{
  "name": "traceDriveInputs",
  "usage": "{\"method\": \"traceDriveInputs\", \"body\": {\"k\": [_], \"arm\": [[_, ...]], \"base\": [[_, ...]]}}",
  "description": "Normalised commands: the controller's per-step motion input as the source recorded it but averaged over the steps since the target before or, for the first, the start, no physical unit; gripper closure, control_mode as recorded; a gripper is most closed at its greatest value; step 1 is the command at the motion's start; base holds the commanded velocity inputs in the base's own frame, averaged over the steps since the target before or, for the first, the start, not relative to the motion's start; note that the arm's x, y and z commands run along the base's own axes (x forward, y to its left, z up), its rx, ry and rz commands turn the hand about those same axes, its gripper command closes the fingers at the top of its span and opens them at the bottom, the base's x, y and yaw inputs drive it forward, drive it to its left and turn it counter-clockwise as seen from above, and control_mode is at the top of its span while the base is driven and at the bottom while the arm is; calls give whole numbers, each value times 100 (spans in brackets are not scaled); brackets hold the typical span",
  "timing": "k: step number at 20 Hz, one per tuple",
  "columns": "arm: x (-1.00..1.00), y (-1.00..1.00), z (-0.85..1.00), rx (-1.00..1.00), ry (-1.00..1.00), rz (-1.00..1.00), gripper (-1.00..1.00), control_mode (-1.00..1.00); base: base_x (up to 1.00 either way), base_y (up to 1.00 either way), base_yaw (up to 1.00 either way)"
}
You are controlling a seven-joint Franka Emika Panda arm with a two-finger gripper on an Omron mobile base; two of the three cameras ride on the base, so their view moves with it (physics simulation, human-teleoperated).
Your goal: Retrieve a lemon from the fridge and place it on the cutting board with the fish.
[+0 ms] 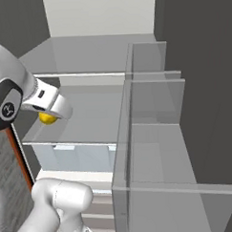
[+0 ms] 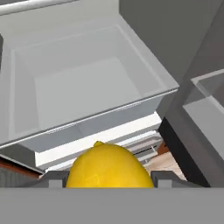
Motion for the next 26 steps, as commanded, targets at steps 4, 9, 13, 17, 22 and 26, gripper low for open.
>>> {"method": "traceDriveInputs", "body": {"k": [4,9,13,17,22,26], "arm": [[-7,0,-61,11,11,-5,100,-100],[0,0,-85,2,7,-1,100,-100],[0,0,-66,0,1,0,100,-100],[0,0,-49,0,0,0,100,-100],[0,0,-33,0,0,0,100,-100],[0,0,0,0,0,0,100,-100]], "base": [[0,0,0],[0,0,0],[0,0,0],[0,0,0],[0,0,0],[0,0,0]]}}
